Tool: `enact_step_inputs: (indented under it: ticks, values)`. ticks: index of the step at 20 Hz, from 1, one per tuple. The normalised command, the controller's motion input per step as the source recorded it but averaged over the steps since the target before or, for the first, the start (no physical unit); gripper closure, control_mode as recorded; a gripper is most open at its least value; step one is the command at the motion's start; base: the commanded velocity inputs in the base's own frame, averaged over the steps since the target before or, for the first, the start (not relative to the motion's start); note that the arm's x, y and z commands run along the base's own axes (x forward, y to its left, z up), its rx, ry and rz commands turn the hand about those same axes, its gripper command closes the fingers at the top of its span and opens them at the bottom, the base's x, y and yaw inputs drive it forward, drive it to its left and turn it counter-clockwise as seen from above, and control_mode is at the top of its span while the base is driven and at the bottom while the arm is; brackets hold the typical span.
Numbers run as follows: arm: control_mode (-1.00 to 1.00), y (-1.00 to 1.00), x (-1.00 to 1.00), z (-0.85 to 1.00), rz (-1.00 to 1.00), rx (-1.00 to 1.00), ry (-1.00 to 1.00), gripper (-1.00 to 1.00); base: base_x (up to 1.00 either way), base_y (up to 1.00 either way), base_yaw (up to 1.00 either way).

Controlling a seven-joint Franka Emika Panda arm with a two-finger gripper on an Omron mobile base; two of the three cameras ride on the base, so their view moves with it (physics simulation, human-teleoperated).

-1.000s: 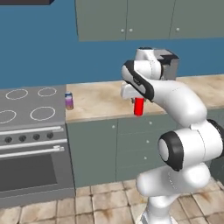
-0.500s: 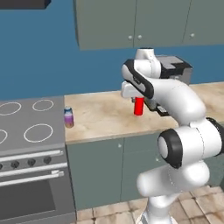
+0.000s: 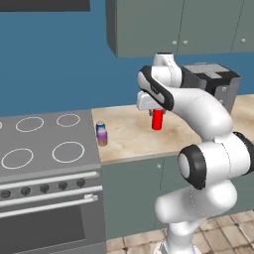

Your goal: Four empty soda cans are scattered around the kitchen. Gather all the cans and cluster them next to the stove for recycling.

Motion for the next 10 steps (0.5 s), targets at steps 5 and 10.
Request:
enact_step_inputs:
  ticks: [5, 10]
  values:
    - [1.0, 0.0, 0.0, 0.0, 0.0, 0.0, 0.0, 1.0, 0.35, 0.67, -0.03]
    - [1.0, 0.0, 0.0, 0.0, 0.0, 0.0, 0.0, 1.0, 0.55, 0.5, -0.02]
